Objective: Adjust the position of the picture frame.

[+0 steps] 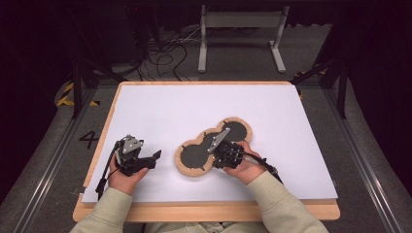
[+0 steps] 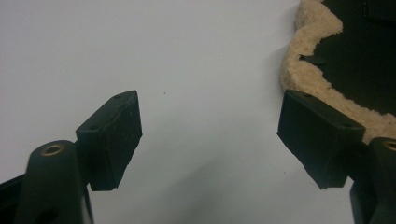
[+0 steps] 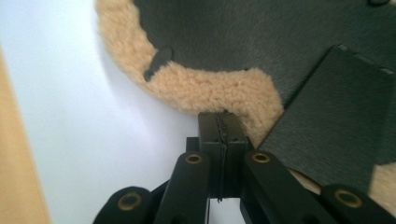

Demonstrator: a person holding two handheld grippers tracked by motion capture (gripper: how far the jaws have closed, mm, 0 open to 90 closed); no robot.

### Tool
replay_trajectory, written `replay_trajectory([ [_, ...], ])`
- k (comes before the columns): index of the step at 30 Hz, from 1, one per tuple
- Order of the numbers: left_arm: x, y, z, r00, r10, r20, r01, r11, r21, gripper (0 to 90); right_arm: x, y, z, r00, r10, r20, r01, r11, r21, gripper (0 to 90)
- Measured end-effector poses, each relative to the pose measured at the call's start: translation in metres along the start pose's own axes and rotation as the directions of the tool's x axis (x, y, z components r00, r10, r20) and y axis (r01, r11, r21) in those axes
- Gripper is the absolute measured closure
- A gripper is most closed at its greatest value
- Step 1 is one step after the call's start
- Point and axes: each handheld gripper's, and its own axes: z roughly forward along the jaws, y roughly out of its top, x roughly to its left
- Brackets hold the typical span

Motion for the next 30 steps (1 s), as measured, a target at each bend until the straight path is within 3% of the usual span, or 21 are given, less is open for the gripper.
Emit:
replay_trajectory([
  [2, 0.001, -0.001, 0.000, 1.0000, -0.005, -0.004, 0.005, 1.0000, 0.003, 22.2, -0.006, -0.001, -0.013, 0.9999, 0.016, -0.003, -0.016, 0.999, -0.048, 90.0],
  [6, 0.000, -0.001, -0.001, 1.0000, -0.001, -0.002, 0.001, 1.0000, 0.004, 22.3, -0.031, 0.002, -0.045, 0.9966, 0.063, 0.053, -0.054, 0.986, -0.156, 90.0],
  [11, 0.000, 0.000, 0.000, 1.0000, 0.002, -0.002, -0.002, 1.0000, 0.005, 22.3, -0.075, 0.012, -0.060, 0.9811, 0.149, 0.124, -0.124, 0.974, -0.189, 90.0],
  [15, 0.001, -0.002, -0.001, 1.0000, -0.004, -0.002, 0.004, 1.0000, 0.003, 22.3, -0.099, 0.022, -0.054, 0.9668, 0.198, 0.161, -0.167, 0.968, -0.188, 90.0],
  [22, 0.006, -0.009, -0.009, 0.9997, -0.021, -0.016, 0.021, 0.9998, 0.004, 22.3, -0.138, 0.036, -0.026, 0.9393, 0.266, 0.217, -0.243, 0.962, -0.128, 90.0],
  [30, 0.011, -0.019, -0.017, 0.9984, -0.042, -0.038, 0.042, 0.9990, 0.013, 22.3, -0.166, 0.036, 0.001, 0.9145, 0.323, 0.243, -0.315, 0.946, -0.074, 90.0],
])
